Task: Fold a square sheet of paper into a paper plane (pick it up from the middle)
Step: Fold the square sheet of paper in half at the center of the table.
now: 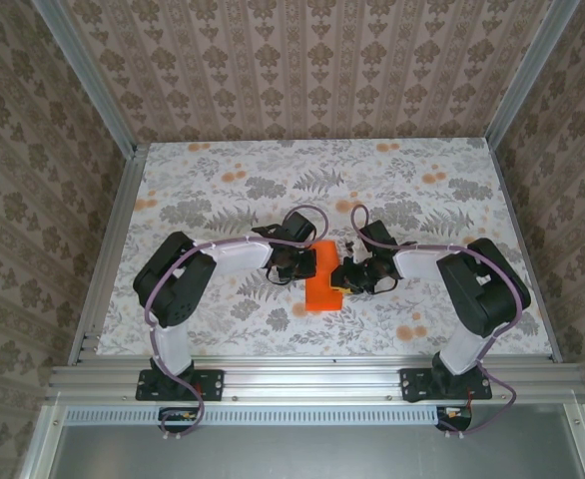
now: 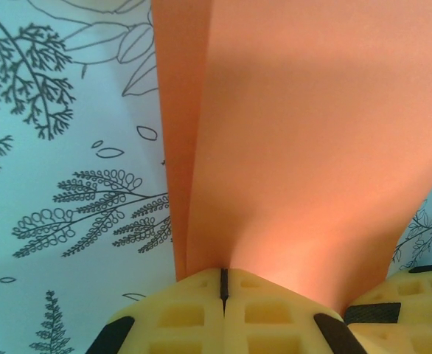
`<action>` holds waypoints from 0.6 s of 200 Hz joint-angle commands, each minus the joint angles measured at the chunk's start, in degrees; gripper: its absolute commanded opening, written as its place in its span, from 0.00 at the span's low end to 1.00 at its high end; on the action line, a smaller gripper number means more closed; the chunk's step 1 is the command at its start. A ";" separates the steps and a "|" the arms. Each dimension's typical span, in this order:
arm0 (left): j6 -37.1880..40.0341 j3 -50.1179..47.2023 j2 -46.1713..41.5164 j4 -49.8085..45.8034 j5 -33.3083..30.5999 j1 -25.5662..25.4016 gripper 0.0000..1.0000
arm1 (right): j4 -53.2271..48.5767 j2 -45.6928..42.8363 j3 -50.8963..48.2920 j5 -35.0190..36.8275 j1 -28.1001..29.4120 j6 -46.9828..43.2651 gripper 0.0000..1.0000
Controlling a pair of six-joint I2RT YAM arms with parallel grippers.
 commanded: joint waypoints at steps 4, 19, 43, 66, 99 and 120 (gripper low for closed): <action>1.21 0.00 2.45 -4.92 -1.44 -0.51 0.00 | -4.15 1.77 -0.91 3.79 0.17 -1.07 0.21; 1.29 -0.02 2.36 -5.08 -1.44 -0.52 0.00 | -5.01 -0.78 -0.47 2.98 0.26 -1.24 0.21; 1.47 0.18 2.36 -5.29 -1.50 -0.58 0.00 | -4.64 -6.10 -0.77 -0.20 0.71 -0.17 0.21; 1.64 0.23 2.34 -5.27 -1.44 -0.61 0.00 | -1.36 -8.54 -3.01 -2.56 1.37 2.57 0.21; 1.95 0.43 2.45 -5.36 -1.28 -0.64 0.00 | 4.97 -6.38 -6.85 -3.08 2.20 5.83 0.21; 2.18 0.52 2.43 -5.53 -1.35 -0.66 0.00 | 7.89 -3.12 -8.06 -2.67 2.84 6.58 0.21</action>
